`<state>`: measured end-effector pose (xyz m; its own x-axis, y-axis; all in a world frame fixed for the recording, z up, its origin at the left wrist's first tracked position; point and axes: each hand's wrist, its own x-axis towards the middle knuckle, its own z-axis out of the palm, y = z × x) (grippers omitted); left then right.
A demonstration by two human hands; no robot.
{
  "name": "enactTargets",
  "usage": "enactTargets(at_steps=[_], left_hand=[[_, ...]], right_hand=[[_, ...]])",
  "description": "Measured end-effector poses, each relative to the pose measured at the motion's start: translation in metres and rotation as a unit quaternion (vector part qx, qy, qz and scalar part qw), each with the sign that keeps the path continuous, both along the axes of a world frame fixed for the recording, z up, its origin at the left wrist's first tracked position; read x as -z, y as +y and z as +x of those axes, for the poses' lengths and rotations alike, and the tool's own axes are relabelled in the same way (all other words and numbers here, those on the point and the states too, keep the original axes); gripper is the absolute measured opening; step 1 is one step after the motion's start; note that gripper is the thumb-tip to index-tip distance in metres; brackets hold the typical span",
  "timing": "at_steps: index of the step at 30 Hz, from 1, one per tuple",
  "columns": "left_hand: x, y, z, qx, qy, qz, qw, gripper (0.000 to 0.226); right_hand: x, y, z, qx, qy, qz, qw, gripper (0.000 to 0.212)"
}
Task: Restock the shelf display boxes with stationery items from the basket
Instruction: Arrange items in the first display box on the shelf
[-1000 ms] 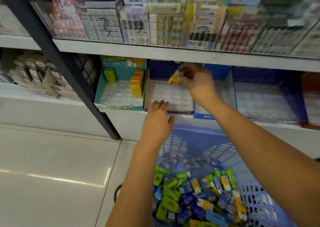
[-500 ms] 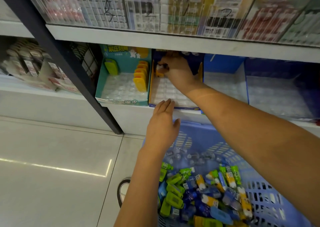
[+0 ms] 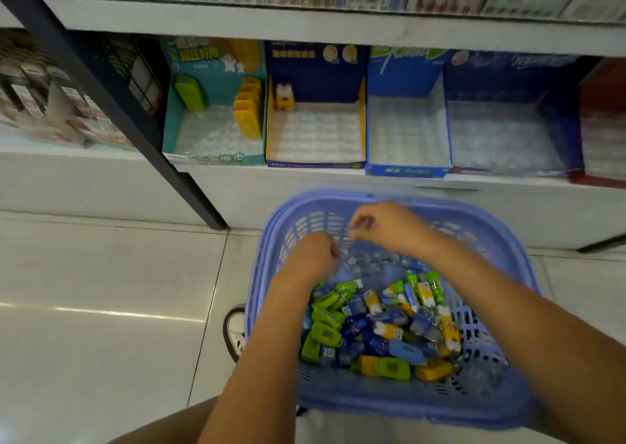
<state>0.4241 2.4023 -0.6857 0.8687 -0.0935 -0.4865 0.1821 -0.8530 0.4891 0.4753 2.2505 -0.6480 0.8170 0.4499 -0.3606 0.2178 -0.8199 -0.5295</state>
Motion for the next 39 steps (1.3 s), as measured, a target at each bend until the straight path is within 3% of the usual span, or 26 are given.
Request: enactTargets(at_steps=[3,5,9,11,16,21,25,28,30,32,35,39], left_hand=[[0.041,-0.017,-0.026,0.098,0.110,0.051,0.988,0.027],[0.062,-0.020,-0.041,0.128,0.167,0.091,0.973,0.028],[0.085,-0.020,-0.050,0.093,0.201,0.116,0.968,0.022],[0.092,-0.021,-0.045,0.036,0.221,0.097,0.970,0.023],[0.110,-0.022,-0.029,0.057,0.309,0.173,0.933,0.039],[0.101,-0.007,-0.031,0.043,0.178,0.167,0.969,0.026],[0.047,0.007,-0.012,0.000,0.156,0.084,0.984,0.012],[0.002,0.023,-0.004,-0.100,0.177,-0.079,0.976,0.023],[-0.027,0.036,-0.007,-0.179,0.151,-0.218,0.947,0.019],[-0.057,0.053,-0.012,-0.225,0.100,-0.313,0.917,0.010],[-0.091,0.078,-0.017,-0.275,0.000,-0.407,0.871,0.009],[-0.108,0.102,-0.024,-0.391,-0.151,-0.491,0.764,0.012]], right_hand=[[0.055,-0.025,-0.048,-0.019,0.157,-0.081,0.984,0.024],[0.080,-0.026,-0.072,-0.023,0.200,-0.081,0.976,0.028],[0.110,0.000,-0.102,-0.064,0.218,-0.055,0.972,0.012],[0.122,0.016,-0.109,-0.075,0.229,-0.054,0.969,0.014],[0.142,0.031,-0.118,-0.091,0.164,-0.097,0.977,0.021],[0.146,0.029,-0.121,-0.199,0.087,-0.189,0.958,0.011],[0.146,0.021,-0.115,-0.186,0.118,-0.152,0.964,0.011],[0.142,0.016,-0.111,-0.132,0.179,-0.100,0.970,0.029],[0.135,0.016,-0.107,-0.114,0.205,-0.080,0.969,0.062],[0.122,0.015,-0.101,-0.063,0.234,-0.001,0.970,0.074],[0.088,0.020,-0.083,0.012,0.256,0.158,0.954,0.053],[0.019,0.049,-0.046,0.061,0.199,0.340,0.917,0.040]])
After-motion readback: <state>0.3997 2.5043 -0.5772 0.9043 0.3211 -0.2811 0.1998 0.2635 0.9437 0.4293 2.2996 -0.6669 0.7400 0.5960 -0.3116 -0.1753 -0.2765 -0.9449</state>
